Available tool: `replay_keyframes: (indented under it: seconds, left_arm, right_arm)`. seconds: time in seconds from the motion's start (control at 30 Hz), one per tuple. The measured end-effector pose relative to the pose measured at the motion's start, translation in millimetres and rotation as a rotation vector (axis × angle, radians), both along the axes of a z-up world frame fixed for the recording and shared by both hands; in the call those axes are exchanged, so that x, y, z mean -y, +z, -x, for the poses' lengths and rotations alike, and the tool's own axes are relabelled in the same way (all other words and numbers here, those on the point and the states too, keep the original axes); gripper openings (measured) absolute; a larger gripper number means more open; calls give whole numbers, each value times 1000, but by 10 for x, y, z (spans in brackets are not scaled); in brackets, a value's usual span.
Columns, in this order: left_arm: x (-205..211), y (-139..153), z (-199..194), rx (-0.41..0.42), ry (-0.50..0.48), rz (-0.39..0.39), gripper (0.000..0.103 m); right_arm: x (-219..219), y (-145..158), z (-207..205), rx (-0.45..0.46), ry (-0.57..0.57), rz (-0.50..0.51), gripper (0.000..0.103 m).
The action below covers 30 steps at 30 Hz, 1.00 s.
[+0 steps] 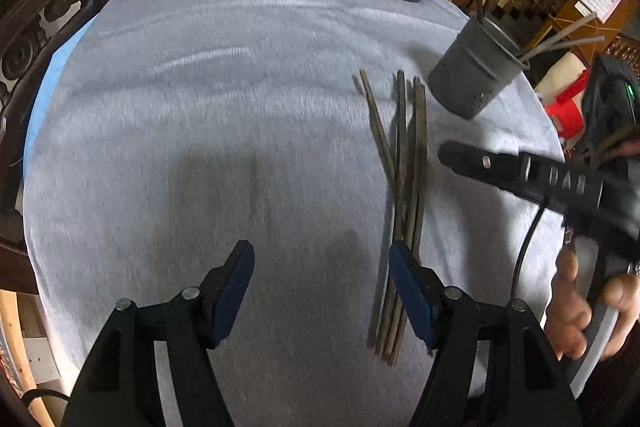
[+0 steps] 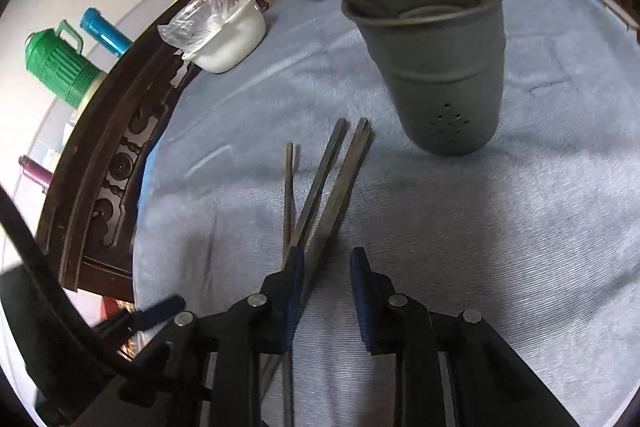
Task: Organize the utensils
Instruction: 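Move both open tools down to the dark chopsticks on the cloth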
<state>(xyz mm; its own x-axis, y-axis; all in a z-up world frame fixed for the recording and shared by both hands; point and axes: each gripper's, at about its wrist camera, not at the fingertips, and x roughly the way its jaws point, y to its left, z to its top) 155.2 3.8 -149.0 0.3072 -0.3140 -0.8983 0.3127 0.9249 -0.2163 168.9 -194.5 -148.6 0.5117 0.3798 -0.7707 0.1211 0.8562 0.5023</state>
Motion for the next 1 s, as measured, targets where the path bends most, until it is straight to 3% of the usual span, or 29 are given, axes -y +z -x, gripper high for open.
replay_keyframes:
  seconds: [0.07, 0.37, 0.6, 0.77, 0.9, 1.0]
  left_arm:
    - [-23, -18, 31, -1, 1, -3, 70]
    - [6, -71, 52, -27, -35, 8, 70]
    - [68, -144, 113, -40, -53, -20, 70]
    - [188, -154, 190, -36, -107, -25, 70]
    - [288, -135, 269, -86, -175, 64, 64]
    - [279, -118, 257, -107, -183, 105, 60]
  right_arm:
    - [-21, -16, -38, -5, -2, -22, 28]
    - [-220, -91, -123, -30, 56, 134, 26]
    - [12, -59, -68, -44, 28, 193, 26]
    - [289, -62, -6, -61, -7, 131, 26]
    - [388, 28, -31, -29, -37, 34, 28]
    - [292, 55, -117, -31, -6, 44, 28]
